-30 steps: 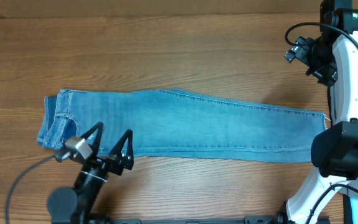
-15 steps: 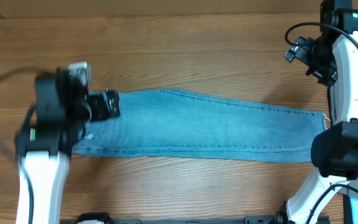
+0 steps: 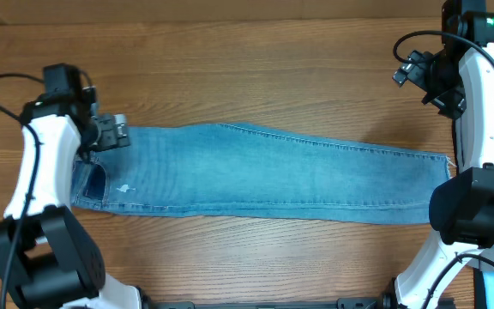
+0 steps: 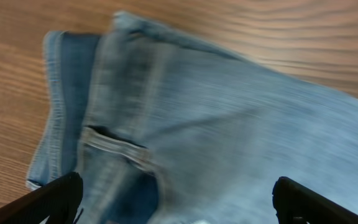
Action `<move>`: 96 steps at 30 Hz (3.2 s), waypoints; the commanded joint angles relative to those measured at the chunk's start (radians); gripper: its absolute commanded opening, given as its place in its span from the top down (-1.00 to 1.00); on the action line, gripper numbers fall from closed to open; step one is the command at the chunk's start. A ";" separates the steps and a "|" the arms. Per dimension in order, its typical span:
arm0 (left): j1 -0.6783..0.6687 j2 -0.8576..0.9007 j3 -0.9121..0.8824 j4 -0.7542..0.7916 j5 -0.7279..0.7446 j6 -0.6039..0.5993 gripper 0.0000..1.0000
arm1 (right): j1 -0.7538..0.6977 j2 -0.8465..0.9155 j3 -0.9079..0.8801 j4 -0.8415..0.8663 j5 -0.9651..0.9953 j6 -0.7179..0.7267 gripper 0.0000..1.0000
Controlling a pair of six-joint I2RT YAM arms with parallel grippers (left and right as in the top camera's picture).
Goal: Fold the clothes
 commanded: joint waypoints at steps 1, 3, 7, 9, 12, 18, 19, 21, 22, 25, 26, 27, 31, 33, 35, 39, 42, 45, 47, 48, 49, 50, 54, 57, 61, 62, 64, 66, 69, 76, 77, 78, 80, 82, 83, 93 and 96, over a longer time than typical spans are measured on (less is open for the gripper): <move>0.074 0.073 0.024 0.020 0.033 0.022 -0.99 | -0.001 -0.024 0.001 0.001 0.003 -0.005 -1.00; 0.100 0.111 0.024 0.037 0.035 0.023 -1.00 | -0.001 -0.024 0.001 0.001 0.003 -0.005 -1.00; 0.147 0.174 0.024 0.090 0.027 0.045 -1.00 | -0.001 -0.024 0.001 0.001 0.003 -0.006 -1.00; 0.173 0.199 0.024 0.109 0.029 0.044 -1.00 | -0.001 -0.024 0.001 0.001 0.003 -0.005 -1.00; 0.211 0.237 0.024 0.135 0.082 0.057 -0.99 | -0.001 -0.024 0.001 0.001 0.003 -0.005 -1.00; 0.262 0.303 0.024 0.143 0.166 0.155 -1.00 | -0.001 -0.024 0.001 0.001 0.003 -0.006 -1.00; 0.269 0.316 0.024 0.146 0.166 0.158 -1.00 | -0.001 -0.024 0.001 0.001 0.003 -0.005 -1.00; 0.277 0.337 0.024 0.154 0.166 0.164 -0.99 | -0.001 -0.024 0.001 0.001 0.003 -0.005 -1.00; 0.280 0.349 0.024 0.156 0.166 0.180 -1.00 | -0.001 -0.024 0.001 0.001 0.003 -0.005 -1.00; 0.281 0.381 0.024 0.156 0.166 0.239 -1.00 | -0.001 -0.024 0.001 0.001 0.003 -0.006 -1.00; 0.281 0.389 0.024 0.154 0.165 0.254 -0.99 | -0.001 -0.024 0.001 0.001 0.003 -0.005 -1.00; 0.281 0.396 0.024 0.155 0.162 0.260 -0.99 | -0.001 -0.024 0.001 0.001 0.003 -0.006 -1.00; 0.281 0.415 0.024 0.170 0.166 0.261 -1.00 | -0.001 -0.024 0.001 0.001 0.003 -0.006 -1.00; 0.282 0.416 0.024 0.178 0.166 0.261 -1.00 | -0.001 -0.024 0.001 0.001 0.003 -0.006 -1.00; 0.283 0.415 0.024 0.187 0.160 0.261 -1.00 | -0.001 -0.024 0.001 0.001 0.003 -0.005 -1.00; 0.283 0.415 0.024 0.204 0.164 0.261 -1.00 | -0.001 -0.024 0.001 0.001 0.003 -0.005 -1.00; 0.283 0.416 0.024 0.210 0.166 0.261 -1.00 | -0.001 -0.024 0.001 0.001 0.003 -0.005 -1.00; 0.283 0.415 0.024 0.217 0.150 0.261 -0.29 | -0.001 -0.024 0.001 0.001 0.003 -0.006 -1.00; 0.286 0.416 0.024 0.222 0.125 0.260 -0.23 | -0.001 -0.024 0.001 0.001 0.003 -0.006 -1.00; 0.289 0.415 0.024 0.225 0.111 0.257 -0.23 | -0.001 -0.024 0.001 0.001 0.003 -0.006 -1.00; 0.291 0.415 0.024 0.226 0.094 0.249 -0.18 | -0.001 -0.024 0.001 0.001 0.003 -0.005 -1.00; 0.296 0.415 0.024 0.229 0.069 0.237 -0.03 | -0.001 -0.024 0.001 0.001 0.003 -0.005 -1.00; 0.322 0.415 0.024 0.232 -0.022 0.178 0.06 | -0.001 -0.024 0.001 0.001 0.003 -0.006 -1.00; 0.354 0.415 0.024 0.237 -0.100 0.124 0.07 | -0.001 -0.024 0.001 0.001 0.003 -0.005 -1.00; 0.406 0.415 0.024 0.237 -0.161 0.096 0.07 | -0.001 -0.024 0.001 0.001 0.003 -0.005 -1.00; 0.418 0.415 0.024 0.236 -0.161 0.096 0.05 | -0.001 -0.024 0.001 0.001 0.003 -0.006 -1.00; 0.440 0.415 0.025 0.238 -0.160 0.104 0.00 | -0.001 -0.024 0.001 0.001 0.003 -0.005 -1.00; 0.454 0.415 0.027 0.238 -0.161 0.130 -0.01 | -0.001 -0.024 0.001 0.001 0.003 -0.005 -1.00; 0.456 0.415 0.048 0.236 -0.161 0.157 -0.28 | -0.001 -0.024 0.001 0.001 0.003 -0.005 -1.00; 0.421 0.415 0.136 0.221 -0.156 0.199 -0.43 | -0.001 -0.024 0.001 0.001 0.003 -0.005 -1.00; 0.413 0.415 0.153 0.214 -0.156 0.199 -0.45 | -0.001 -0.024 0.001 0.001 0.003 -0.006 -1.00; 0.407 0.415 0.164 0.209 -0.156 0.198 -0.47 | -0.001 -0.024 0.001 0.001 0.003 -0.005 -1.00; 0.391 0.415 0.195 0.189 -0.154 0.197 -0.55 | -0.001 -0.024 0.001 0.001 0.003 -0.005 -1.00; 0.376 0.415 0.224 0.172 -0.147 0.196 -0.80 | -0.001 -0.024 0.001 0.000 0.003 -0.005 -1.00; 0.366 0.414 0.245 0.161 -0.141 0.183 -1.00 | -0.001 -0.024 0.001 0.001 0.003 -0.006 -1.00; 0.306 0.409 0.457 -0.007 -0.122 0.084 -1.00 | -0.001 -0.024 0.001 0.095 -0.010 0.001 -1.00; 0.292 0.400 0.525 -0.078 -0.121 0.013 -1.00 | -0.001 -0.024 0.001 0.116 -0.077 0.002 -1.00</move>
